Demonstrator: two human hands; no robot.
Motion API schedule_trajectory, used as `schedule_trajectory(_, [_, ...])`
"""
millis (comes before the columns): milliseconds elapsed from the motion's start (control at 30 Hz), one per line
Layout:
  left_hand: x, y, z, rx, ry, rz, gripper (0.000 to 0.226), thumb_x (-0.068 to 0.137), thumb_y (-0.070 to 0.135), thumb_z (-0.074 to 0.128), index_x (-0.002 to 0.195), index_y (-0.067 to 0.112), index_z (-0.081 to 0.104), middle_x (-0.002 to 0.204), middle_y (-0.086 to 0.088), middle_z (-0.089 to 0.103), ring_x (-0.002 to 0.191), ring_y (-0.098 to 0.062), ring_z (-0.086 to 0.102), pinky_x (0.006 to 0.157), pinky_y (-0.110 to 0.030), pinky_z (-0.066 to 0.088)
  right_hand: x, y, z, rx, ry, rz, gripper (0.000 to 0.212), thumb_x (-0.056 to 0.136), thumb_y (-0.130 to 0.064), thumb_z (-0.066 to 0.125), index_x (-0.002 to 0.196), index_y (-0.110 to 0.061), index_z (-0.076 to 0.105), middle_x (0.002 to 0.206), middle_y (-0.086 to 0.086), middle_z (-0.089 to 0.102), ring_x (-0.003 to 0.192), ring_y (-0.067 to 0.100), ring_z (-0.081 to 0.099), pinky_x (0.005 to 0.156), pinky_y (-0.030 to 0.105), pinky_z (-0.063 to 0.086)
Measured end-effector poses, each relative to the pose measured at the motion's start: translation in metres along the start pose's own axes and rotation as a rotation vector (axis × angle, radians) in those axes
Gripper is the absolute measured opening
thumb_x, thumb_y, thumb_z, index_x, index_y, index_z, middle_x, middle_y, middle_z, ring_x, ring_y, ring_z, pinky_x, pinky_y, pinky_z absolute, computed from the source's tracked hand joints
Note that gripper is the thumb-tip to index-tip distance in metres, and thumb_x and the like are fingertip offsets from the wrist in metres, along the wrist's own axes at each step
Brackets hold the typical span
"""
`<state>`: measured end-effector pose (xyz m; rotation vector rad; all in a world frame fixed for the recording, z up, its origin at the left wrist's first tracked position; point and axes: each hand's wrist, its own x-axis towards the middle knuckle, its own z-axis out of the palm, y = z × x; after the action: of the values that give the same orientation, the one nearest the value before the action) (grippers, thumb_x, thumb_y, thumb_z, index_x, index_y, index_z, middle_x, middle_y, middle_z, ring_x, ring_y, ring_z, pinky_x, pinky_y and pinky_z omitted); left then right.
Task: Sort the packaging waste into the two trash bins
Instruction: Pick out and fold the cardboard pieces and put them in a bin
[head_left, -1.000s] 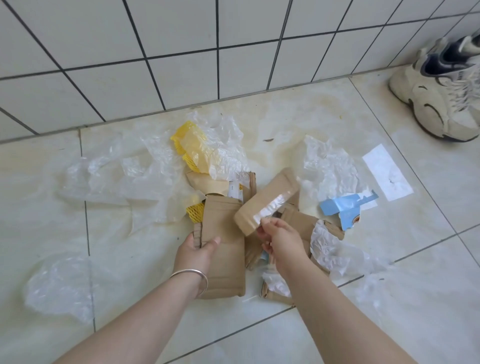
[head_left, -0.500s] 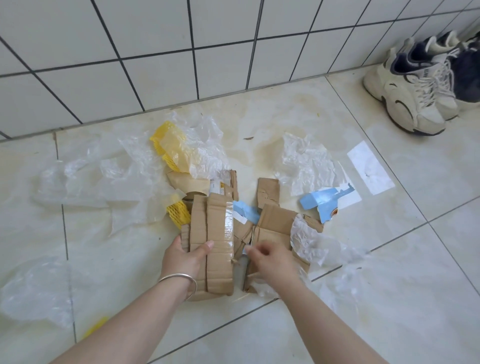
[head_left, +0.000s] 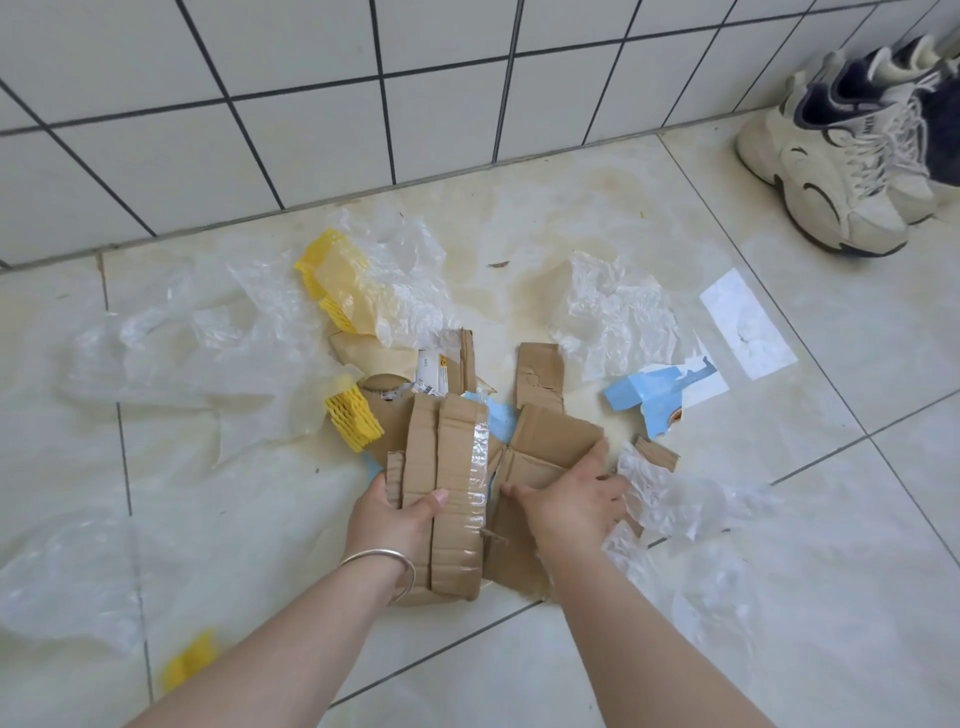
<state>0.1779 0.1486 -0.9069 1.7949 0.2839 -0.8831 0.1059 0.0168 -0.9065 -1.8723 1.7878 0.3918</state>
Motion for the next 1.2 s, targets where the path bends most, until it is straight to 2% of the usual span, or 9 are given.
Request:
schedule_trajectory(100, [0.0,0.002,-0.002,-0.029,-0.002,-0.012,0.028,0.078,0.001,0.07,0.1,0.014,0.06,0.095,-0.01,0.068,0.081,-0.023,0.063,0.081,-0.031,0.048,0.005,0.005,-0.003,0.191,-0.008,-0.01,0.096,0.07,-0.039,0.079,0.145,-0.015,0.023,0.134,0.013,0.049,0.125,0.031,0.047,0.093,0.034,0.039])
schedule_trajectory(200, [-0.003,0.006,-0.007,-0.078,0.001,-0.01,0.03,0.079,0.003,0.07,0.105,0.013,0.059,0.095,-0.007,0.067,0.08,-0.02,0.062,0.08,-0.031,0.047,0.007,0.007,-0.01,0.347,-0.065,-0.061,0.033,0.078,-0.034,0.071,0.104,-0.017,0.059,0.103,0.007,0.068,0.103,0.029,0.062,0.086,0.033,0.048])
schedule_trajectory(367, [-0.011,0.021,-0.011,-0.138,-0.026,0.01,0.028,0.077,0.01,0.073,0.1,0.019,0.059,0.099,-0.006,0.069,0.087,-0.023,0.066,0.088,-0.04,0.052,-0.015,-0.009,-0.03,0.736,-0.264,-0.131,0.004,0.089,-0.025,0.059,0.093,-0.024,0.059,0.089,-0.004,0.065,0.083,0.017,0.061,0.08,0.035,0.051])
schedule_trajectory(533, [-0.033,0.047,-0.024,-0.262,-0.009,0.026,0.034,0.077,0.011,0.073,0.109,0.015,0.062,0.103,-0.01,0.071,0.093,-0.029,0.069,0.089,-0.051,0.053,-0.056,-0.037,-0.039,0.877,-0.358,-0.26,0.037,0.076,-0.026,0.075,0.108,-0.024,0.057,0.102,-0.007,0.068,0.095,0.012,0.064,0.086,0.034,0.053])
schedule_trajectory(700, [-0.071,0.071,-0.078,-0.298,0.073,0.097,0.021,0.075,0.016,0.076,0.088,0.023,0.061,0.094,-0.006,0.072,0.089,-0.028,0.069,0.088,-0.051,0.054,-0.119,-0.064,-0.042,0.844,-0.478,-0.179,0.056,0.061,-0.023,0.086,0.107,-0.017,0.056,0.108,0.003,0.068,0.097,0.023,0.066,0.09,0.042,0.053])
schedule_trajectory(867, [-0.118,0.09,-0.159,-0.403,0.153,0.175,0.01,0.081,0.023,0.07,0.088,0.023,0.064,0.095,-0.006,0.073,0.091,-0.029,0.069,0.09,-0.052,0.053,-0.204,-0.103,-0.051,0.927,-0.487,-0.253,0.103,0.037,-0.044,0.085,0.13,-0.019,0.047,0.12,0.002,0.064,0.107,0.026,0.062,0.095,0.044,0.051])
schedule_trajectory(967, [-0.151,0.098,-0.212,-0.471,0.238,0.238,0.008,0.083,0.018,0.069,0.088,0.019,0.063,0.095,-0.008,0.072,0.095,-0.031,0.069,0.09,-0.051,0.053,-0.262,-0.119,-0.056,0.949,-0.554,-0.293,0.1,0.041,-0.043,0.087,0.13,-0.012,0.051,0.118,0.005,0.065,0.104,0.026,0.064,0.086,0.039,0.054])
schedule_trajectory(1067, [-0.189,0.1,-0.267,-0.521,0.312,0.291,0.009,0.081,0.019,0.07,0.088,0.019,0.063,0.096,-0.009,0.072,0.095,-0.031,0.068,0.091,-0.051,0.052,-0.32,-0.129,-0.055,0.972,-0.677,-0.323,0.062,0.061,-0.027,0.086,0.112,-0.003,0.061,0.104,0.011,0.07,0.092,0.028,0.068,0.071,0.035,0.055])
schedule_trajectory(1200, [-0.251,0.09,-0.34,-0.608,0.408,0.393,0.018,0.083,0.014,0.068,0.1,0.015,0.064,0.088,-0.002,0.07,0.085,-0.025,0.066,0.082,-0.038,0.055,-0.412,-0.135,-0.045,0.928,-0.855,-0.431,0.049,0.067,-0.023,0.083,0.11,-0.006,0.066,0.101,0.009,0.073,0.089,0.025,0.07,0.077,0.038,0.057])
